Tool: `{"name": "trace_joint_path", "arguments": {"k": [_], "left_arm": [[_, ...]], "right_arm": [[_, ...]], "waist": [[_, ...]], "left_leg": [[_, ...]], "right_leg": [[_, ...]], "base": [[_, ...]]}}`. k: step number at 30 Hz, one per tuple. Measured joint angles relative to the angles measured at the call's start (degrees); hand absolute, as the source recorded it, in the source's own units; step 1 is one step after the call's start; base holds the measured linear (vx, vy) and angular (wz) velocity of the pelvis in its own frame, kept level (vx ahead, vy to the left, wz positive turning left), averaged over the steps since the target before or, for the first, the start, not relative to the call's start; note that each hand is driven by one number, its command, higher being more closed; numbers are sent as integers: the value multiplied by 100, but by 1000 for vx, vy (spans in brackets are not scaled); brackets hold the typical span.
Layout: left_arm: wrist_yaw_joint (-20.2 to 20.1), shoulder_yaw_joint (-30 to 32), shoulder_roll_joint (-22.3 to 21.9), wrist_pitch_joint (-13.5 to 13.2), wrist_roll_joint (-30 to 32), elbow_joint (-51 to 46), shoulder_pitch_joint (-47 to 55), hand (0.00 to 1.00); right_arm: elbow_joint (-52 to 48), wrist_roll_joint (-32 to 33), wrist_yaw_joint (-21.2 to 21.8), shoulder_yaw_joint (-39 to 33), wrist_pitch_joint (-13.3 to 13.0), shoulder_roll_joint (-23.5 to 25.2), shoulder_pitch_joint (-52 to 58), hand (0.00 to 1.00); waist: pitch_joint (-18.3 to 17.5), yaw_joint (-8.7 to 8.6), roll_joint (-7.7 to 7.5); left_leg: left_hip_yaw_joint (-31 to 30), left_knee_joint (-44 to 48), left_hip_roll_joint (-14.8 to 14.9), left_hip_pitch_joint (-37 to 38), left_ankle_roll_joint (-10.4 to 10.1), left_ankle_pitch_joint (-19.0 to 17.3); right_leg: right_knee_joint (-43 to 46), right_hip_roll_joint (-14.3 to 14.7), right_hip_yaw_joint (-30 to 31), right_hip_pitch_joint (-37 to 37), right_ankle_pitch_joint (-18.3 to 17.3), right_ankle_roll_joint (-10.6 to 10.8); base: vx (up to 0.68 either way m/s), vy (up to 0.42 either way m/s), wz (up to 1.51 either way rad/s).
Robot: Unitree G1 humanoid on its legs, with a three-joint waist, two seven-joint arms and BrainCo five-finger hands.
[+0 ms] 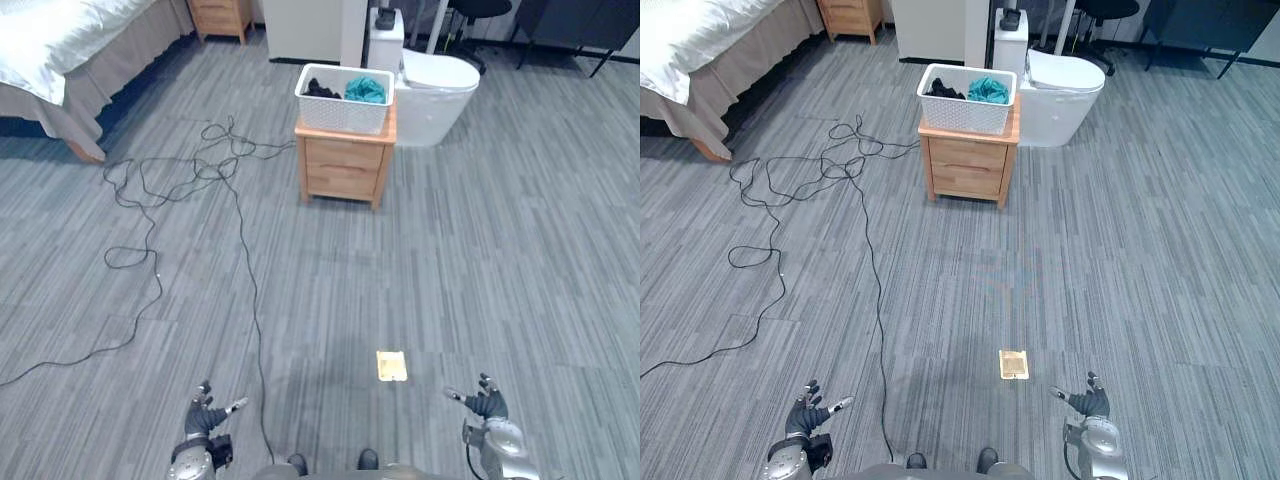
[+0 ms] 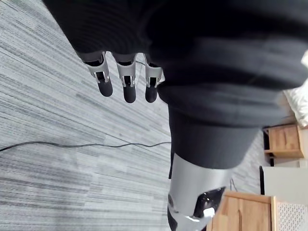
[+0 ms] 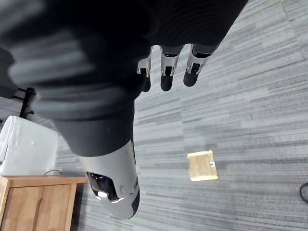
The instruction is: Pick up the laundry basket with both hands and put the clothes into the washing machine.
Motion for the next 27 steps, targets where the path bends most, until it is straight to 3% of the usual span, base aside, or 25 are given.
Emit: {"name": "trace_joint_path", "arguments": {"k": [2, 4, 5, 7, 8, 10, 11, 12, 13, 14, 15, 16, 17, 18, 19, 20, 21, 24, 26, 27], "left_arm": [[15, -10, 11, 0, -66, -211, 55, 0], [26, -51, 61, 2, -76, -333, 73, 0], [30, -65, 98, 2, -76, -354, 79, 0], [33, -87, 138, 4, -81, -354, 48, 0], [56, -109, 134, 1, -115, -354, -89, 0], [120, -179, 128, -3, -117, -351, -285, 0], [131, -276, 161, -12, -116, -353, -411, 0], [131, -292, 178, -17, -116, -354, -445, 0], [121, -346, 170, -20, -113, -354, -462, 0], [120, -343, 79, -20, -112, -344, -477, 0], [99, -411, 27, -23, -108, -342, -488, 0], [92, -419, 14, -22, -105, -342, -471, 0], [55, -391, -49, -6, -100, -319, -427, 0], [-15, -313, -148, -8, -99, -352, -332, 0], [-25, -303, -161, -10, -100, -357, -310, 0], [-45, -303, -174, -9, -102, -376, -269, 0], [-77, -303, -190, -9, -104, -445, -205, 0], [-124, -301, -218, -22, -108, -646, -98, 0], [-129, -294, -215, -6, -106, -643, -90, 0], [-130, -299, -219, -4, -105, -644, -95, 0]], "right_arm": [[-8, 0, 0, 45, 25, 10, 30, 0], [-77, -1, -1, 249, 41, 9, 37, 0], [-93, -1, 2, 351, 44, 9, 36, 0], [-207, -2, 7, 475, 49, -1, 23, 0], [-316, -2, 7, 542, 40, -64, -23, 0], [-433, -2, 6, 616, 38, -154, -80, 0], [-558, -2, 6, 643, 24, -186, -41, 0], [-604, -2, 6, 651, 24, -198, -11, 0], [-731, -5, 7, 675, 21, -227, 100, 0], [-768, -6, 7, 679, 17, -263, 130, 0], [-862, -15, 18, 704, 24, -191, 107, 0], [-912, -28, 34, 760, 28, -151, 120, 0], [-978, -67, 53, 881, 35, -98, 128, 0], [-1032, -71, 50, 1021, 27, -49, 123, 0], [-1043, -69, 50, 1069, 22, -3, 115, 0], [-1127, -69, 44, 1141, 10, 82, 100, 0], [-1178, -66, 27, 1128, -29, 159, 74, 0], [-1144, -64, 16, 1124, -34, 150, -27, 0], [-1099, -63, 7, 1118, -9, 77, -109, 0], [-1079, -63, 6, 1118, -9, 49, -103, 0]], "waist": [[101, 31, 4], [257, -6, -1], [308, -15, 16], [358, -108, 23], [469, -178, 97], [602, -290, 221], [616, -338, 103], [615, -342, 54], [600, -361, -3], [573, -448, 34], [567, -445, 235], [578, -438, 248], [620, -405, 301], [645, -294, 375], [652, -259, 379], [701, -143, 312], [758, -36, 180], [780, 77, 70], [803, 92, 41], [812, 106, 18]], "left_leg": [[51, 421, -19, -41, 87, -456], [13, 536, -35, 190, 235, -646], [15, 540, -31, 313, 260, -728], [14, 493, 20, 562, 261, -809], [-76, 276, 155, 865, 264, -815], [-204, 53, 346, 1133, 228, -794], [-239, -54, 329, 1344, -30, -748], [-256, -72, 307, 1451, -178, -779], [-327, -62, 296, 1648, -394, -903], [-419, 26, 414, 1780, -519, -975], [-361, 606, 599, 1588, -1014, -729], [-345, 1077, 648, 1412, -1242, -526], [-327, 2471, 809, 918, -1202, 181], [-308, 4150, 1156, 318, -1151, 586], [-214, 4841, 1317, 69, -1025, 512], [-12, 5767, 1529, -436, -752, 344], [209, 6103, 1595, -807, -500, 183], [579, 5475, 1591, -1736, -331, 8], [567, 3258, 1209, -2232, -378, 43], [486, 2594, 1046, -2261, -470, 128]], "right_leg": [[1706, -259, -3, -695, -436, 188], [3151, -392, -5, -1352, -629, 167], [3391, -392, -9, -1563, -790, 96], [3305, -322, -87, -1926, -887, -2], [2889, -138, -235, -2198, -835, -82], [2005, 154, -394, -2446, -489, -199], [979, 254, -485, -2608, 173, -241], [707, 281, -481, -2652, 416, -328], [489, 278, -468, -2658, 845, -611], [902, 264, -496, -2720, 1382, -1058], [1631, 313, -622, -2856, 757, -1182], [1765, 316, -617, -2800, 538, -1206], [1754, 419, -583, -2446, 253, -1250], [1446, 628, -523, -1850, 124, -1270], [1299, 733, -477, -1559, 111, -1278], [973, 850, -344, -917, 66, -1347], [609, 857, -171, -347, 27, -1377], [-173, 856, 20, 495, 13, -1347], [-581, 787, 75, 994, -128, -1144], [-625, 737, 108, 1099, -219, -1078]], "base": [[66, 134, -21], [200, 103, -11], [362, 86, -10], [406, 37, 8], [371, -22, 28], [504, -58, 46], [559, -75, 50], [617, -104, 49], [668, -135, 48], [799, -186, 43], [677, -188, 28], [677, -237, 2], [700, -261, -13], [705, -249, -27], [809, -233, -38], [647, -163, -43], [739, -161, -44], [551, -65, -34], [507, 26, -18], [523, 97, -22]]}}
